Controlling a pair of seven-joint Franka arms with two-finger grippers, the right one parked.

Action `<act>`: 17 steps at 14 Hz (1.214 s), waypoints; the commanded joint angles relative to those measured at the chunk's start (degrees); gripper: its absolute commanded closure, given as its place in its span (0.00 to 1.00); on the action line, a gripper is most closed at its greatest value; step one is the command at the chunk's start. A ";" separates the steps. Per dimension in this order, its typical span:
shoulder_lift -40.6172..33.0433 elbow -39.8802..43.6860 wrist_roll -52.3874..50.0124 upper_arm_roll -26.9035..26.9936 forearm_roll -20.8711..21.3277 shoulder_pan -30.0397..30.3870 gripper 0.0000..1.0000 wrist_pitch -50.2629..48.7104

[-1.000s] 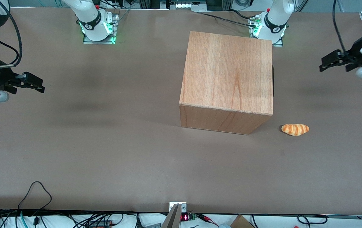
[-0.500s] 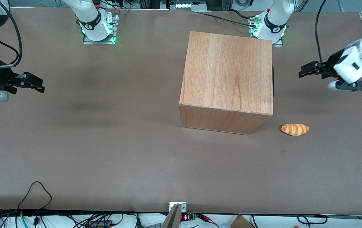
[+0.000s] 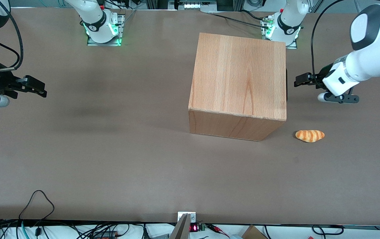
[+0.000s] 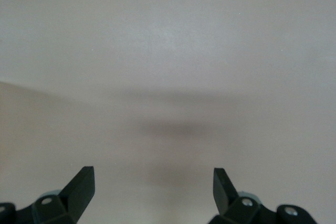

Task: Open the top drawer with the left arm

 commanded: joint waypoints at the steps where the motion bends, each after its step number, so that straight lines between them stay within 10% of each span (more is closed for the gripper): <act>1: 1.16 -0.19 1.36 -0.70 -1.60 0.16 0.00 1.68; 17: 6.61 -0.19 1.54 -2.55 -1.60 0.16 0.00 2.83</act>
